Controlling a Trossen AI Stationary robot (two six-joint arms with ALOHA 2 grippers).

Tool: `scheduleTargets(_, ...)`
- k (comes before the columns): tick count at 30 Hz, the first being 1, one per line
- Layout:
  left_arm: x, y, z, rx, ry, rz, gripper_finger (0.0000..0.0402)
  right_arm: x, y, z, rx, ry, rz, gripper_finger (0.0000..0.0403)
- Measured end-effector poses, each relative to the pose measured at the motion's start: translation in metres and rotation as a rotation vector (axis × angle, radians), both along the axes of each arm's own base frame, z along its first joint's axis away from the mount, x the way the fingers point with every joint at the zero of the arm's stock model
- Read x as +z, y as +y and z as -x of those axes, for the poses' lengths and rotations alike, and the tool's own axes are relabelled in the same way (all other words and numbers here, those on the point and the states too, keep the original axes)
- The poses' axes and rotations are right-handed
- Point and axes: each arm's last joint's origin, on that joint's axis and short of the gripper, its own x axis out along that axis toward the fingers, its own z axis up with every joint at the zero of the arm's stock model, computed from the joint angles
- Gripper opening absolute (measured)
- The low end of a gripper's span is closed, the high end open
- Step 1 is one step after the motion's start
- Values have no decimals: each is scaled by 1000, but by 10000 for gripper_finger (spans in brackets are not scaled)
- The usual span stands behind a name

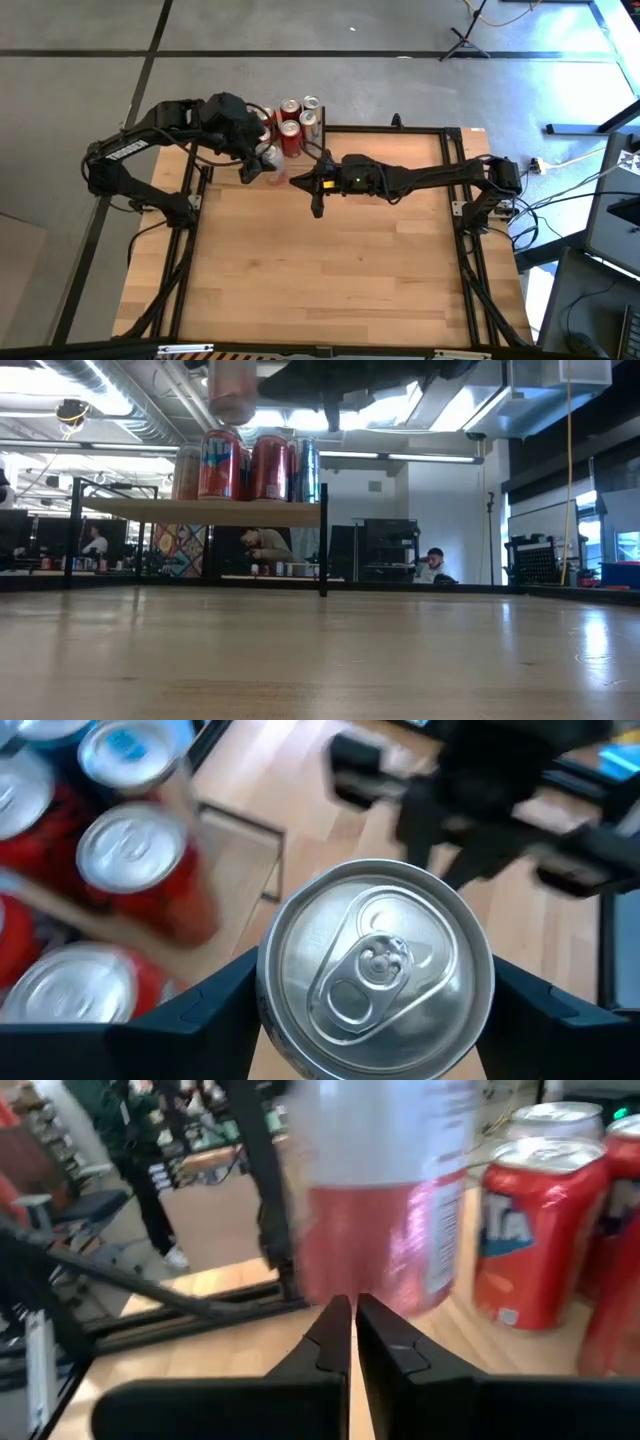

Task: Place canned beverage on shelf
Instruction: Put the orange/white soda can on the shelf aligned with the other orange/white soda can

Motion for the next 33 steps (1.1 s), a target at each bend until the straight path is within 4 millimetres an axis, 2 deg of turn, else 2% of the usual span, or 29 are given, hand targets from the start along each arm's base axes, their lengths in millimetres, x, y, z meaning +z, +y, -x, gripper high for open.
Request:
scheduleTargets(7,2,-8,34,64,104,7,272,21,0,17,-8,25,87,12)
scheduleTargets(10,1,-11,48,103,169,0,267,25,-1,22,-44,43,107,12)
scheduleTargets(17,5,-10,74,215,183,-110,266,30,-1,28,-59,51,110,12)
scheduleTargets(23,-18,5,86,266,237,-133,266,31,-4,28,-68,49,123,12)
scheduleTargets(28,-48,22,87,263,253,-108,266,31,-10,28,-87,50,134,12)
scheduleTargets(33,-63,36,87,240,274,-115,265,31,-9,28,-86,51,134,12)
